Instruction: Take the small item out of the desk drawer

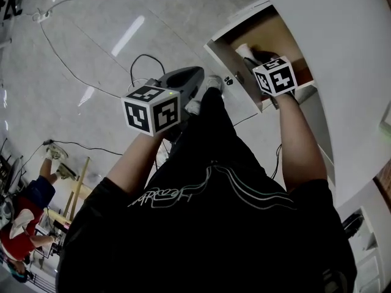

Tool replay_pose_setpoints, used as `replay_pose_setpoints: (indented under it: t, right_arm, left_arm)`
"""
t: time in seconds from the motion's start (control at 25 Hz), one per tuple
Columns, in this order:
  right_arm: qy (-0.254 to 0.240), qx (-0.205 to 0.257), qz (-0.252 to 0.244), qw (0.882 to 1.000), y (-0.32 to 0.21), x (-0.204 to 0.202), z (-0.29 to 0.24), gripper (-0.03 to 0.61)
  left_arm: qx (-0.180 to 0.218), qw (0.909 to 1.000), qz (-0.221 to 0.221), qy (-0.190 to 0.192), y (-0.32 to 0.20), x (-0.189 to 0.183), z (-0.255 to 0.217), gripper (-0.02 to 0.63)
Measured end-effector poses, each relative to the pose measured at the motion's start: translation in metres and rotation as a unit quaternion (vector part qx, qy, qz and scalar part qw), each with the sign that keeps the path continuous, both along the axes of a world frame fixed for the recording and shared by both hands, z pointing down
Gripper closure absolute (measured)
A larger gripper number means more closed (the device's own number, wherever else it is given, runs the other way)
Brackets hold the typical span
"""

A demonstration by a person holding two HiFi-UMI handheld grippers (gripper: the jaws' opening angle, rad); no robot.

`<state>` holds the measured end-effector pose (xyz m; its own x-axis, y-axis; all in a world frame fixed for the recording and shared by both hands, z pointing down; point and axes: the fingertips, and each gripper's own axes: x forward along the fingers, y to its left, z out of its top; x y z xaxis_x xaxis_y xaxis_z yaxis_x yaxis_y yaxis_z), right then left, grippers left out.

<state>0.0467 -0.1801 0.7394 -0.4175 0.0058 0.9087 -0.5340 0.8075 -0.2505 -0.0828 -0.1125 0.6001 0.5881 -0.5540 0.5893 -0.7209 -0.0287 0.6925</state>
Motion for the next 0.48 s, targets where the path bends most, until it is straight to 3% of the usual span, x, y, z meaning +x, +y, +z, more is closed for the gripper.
replay_pose_setpoints:
  t: [0.2, 0.48]
  right_arm:
    - [-0.032, 0.029, 0.015, 0.999, 0.024, -0.008, -0.084, 0.442]
    - [-0.144, 0.068, 0.081, 0.984, 0.055, -0.013, -0.219, 0.442]
  left_arm:
    - [0.030, 0.9992, 0.022, -0.017, 0.020, -0.006, -0.054, 0.591]
    - [0.088, 0.9938, 0.057, -0.037, 0.041, 0.005, -0.138, 0.591]
